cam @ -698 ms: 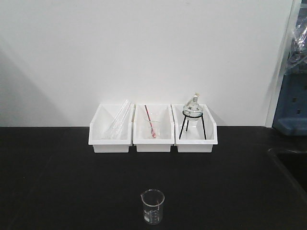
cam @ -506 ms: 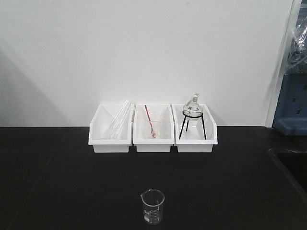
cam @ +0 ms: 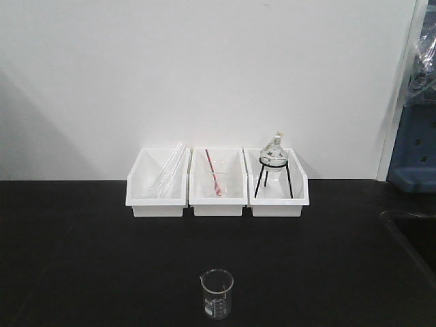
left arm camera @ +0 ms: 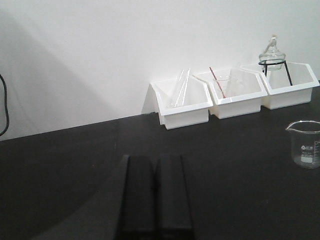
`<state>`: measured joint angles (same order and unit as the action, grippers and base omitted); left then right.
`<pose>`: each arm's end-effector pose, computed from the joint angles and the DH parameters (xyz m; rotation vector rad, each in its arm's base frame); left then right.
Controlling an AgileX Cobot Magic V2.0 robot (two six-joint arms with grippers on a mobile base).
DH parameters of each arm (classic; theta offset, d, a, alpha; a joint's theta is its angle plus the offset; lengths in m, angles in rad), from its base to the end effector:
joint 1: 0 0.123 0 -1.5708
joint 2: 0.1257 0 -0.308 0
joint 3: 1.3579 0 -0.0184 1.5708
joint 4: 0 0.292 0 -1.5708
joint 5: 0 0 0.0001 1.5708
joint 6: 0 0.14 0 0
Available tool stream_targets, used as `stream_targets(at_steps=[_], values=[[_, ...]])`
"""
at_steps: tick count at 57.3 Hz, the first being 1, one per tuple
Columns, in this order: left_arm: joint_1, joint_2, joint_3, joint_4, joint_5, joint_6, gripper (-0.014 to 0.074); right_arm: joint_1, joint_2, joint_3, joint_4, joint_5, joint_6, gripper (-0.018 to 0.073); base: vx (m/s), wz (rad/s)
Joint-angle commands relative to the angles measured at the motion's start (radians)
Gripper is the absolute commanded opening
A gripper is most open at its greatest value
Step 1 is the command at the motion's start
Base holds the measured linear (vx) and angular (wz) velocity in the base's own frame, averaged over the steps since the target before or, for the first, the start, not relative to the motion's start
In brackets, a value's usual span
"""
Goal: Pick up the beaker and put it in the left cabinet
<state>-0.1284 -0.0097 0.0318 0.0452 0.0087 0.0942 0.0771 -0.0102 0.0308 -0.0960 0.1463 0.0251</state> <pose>0.1230 -0.0158 0.2038 0.2019 1.5009 0.0091 0.1235 0.0076 0.1851 -0.1105 1.6461 -0.0060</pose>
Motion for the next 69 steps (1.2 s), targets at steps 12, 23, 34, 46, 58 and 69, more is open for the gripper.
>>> stream_targets(at_steps=[12,23,34,46,58,69], values=[[-0.001,-0.018,0.016,-0.003,-0.084,-0.003,0.0001,-0.005,-0.015,0.004,-0.009,-0.089,-0.008,-0.0006,0.00,0.00],[-0.001,-0.018,0.016,-0.003,-0.084,-0.003,0.0001,-0.005,-0.015,0.004,-0.009,-0.154,-0.008,-0.0006,0.00,0.00],[-0.001,-0.018,0.016,-0.003,-0.084,-0.003,0.0001,-0.005,-0.015,0.003,-0.009,-0.375,-0.002,-0.0006,0.00,0.00],[-0.001,-0.018,0.016,-0.003,-0.084,-0.003,0.0001,-0.005,0.044,-0.051,-0.007,-0.477,0.070,0.0008,0.00,0.00],[-0.001,-0.018,0.016,-0.003,-0.084,-0.003,0.0001,-0.005,0.244,-0.196,-0.006,-0.447,0.070,0.0041,0.00,0.00],[-0.001,-0.018,0.016,-0.003,-0.084,-0.003,0.0001,-0.005,0.440,-0.256,-0.006,-0.441,0.070,0.0103,0.00,0.00]])
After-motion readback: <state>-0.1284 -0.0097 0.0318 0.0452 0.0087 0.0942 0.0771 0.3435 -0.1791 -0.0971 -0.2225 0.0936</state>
